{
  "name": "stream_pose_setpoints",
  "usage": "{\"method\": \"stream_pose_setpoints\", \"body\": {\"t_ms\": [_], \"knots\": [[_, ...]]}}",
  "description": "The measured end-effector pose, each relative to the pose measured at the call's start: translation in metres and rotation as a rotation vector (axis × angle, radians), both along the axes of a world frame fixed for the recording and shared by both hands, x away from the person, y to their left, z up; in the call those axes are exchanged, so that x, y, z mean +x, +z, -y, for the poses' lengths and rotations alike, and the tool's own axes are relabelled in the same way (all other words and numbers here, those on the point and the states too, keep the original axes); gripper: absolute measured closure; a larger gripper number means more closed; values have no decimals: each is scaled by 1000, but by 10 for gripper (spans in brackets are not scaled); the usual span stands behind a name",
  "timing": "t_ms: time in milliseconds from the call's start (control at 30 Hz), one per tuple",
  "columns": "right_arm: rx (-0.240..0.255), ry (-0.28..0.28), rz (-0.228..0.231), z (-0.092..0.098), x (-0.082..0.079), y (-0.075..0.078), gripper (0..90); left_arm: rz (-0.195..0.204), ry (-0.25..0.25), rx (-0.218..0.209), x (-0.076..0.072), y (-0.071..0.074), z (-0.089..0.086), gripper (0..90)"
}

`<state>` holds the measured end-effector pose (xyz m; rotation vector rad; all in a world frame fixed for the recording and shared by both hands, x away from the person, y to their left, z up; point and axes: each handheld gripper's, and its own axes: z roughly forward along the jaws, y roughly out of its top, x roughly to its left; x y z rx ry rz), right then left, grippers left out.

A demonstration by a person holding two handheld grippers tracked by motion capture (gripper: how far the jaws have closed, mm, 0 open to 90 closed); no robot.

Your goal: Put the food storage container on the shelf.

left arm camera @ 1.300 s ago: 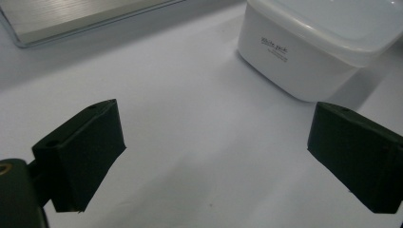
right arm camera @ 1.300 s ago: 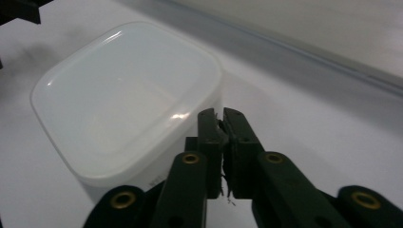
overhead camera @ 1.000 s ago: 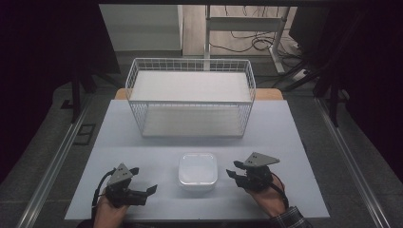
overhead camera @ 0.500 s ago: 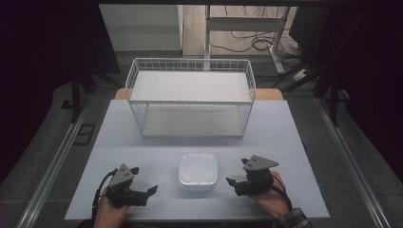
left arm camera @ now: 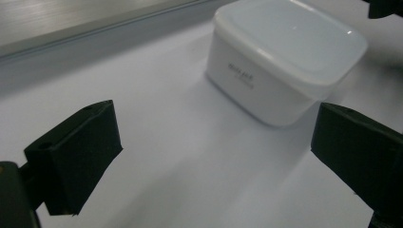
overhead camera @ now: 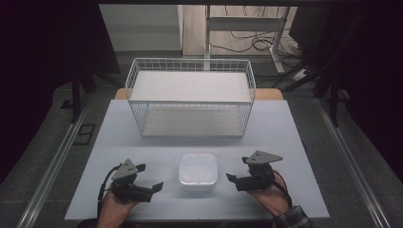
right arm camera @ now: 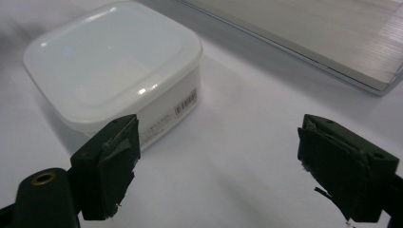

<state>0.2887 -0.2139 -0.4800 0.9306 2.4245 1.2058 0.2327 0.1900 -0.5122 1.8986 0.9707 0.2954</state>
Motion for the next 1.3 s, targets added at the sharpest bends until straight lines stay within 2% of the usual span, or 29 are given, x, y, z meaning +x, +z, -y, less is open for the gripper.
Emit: {"method": "stream_pose_setpoints", "body": {"t_ms": [167, 333, 400, 533, 700, 833, 867, 900, 967, 1033, 1067, 1133, 1200, 1300], "knots": [[21, 5, -28, -5, 2, 5, 152, -3, -35, 21, 10, 4, 16, 53], [4, 21, -37, -15, 4, 7, 153, -7, -66, 0, 19, 6, 29, 74], [8, 28, -42, -19, 5, 7, 156, -6, -70, 0, 22, 7, 31, 79], [40, 42, -58, -26, 10, 6, 158, 1, -87, -7, 36, 8, 42, 78], [56, 72, -88, -37, 14, 3, 154, -17, -117, -22, 51, 7, 57, 60], [58, 94, -130, -48, 19, -3, 137, -56, -133, -5, 57, -1, 67, 60], [60, 99, -143, -50, 19, -4, 135, -56, -133, -5, 57, -1, 67, 56], [55, 105, -155, -52, 20, -6, 132, -91, -145, -40, 58, -4, 66, 67], [40, 117, -181, -55, 20, -10, 129, -124, -169, -60, 58, -5, 65, 80], [66, 129, -219, -55, 19, -11, 166, -148, -205, -83, 54, -5, 65, 126], [66, 143, -230, -55, 18, -11, 186, -148, -205, -83, 54, -5, 65, 140], [51, 149, -235, -57, 14, -10, 190, -149, -195, -50, 44, -1, 67, 157], [44, 130, -231, -56, 8, -9, 233, -148, -180, -49, 37, 2, 64, 247], [50, 105, -223, -51, 1, -5, 358, -148, -164, -69, 27, 4, 57, 404]]}}
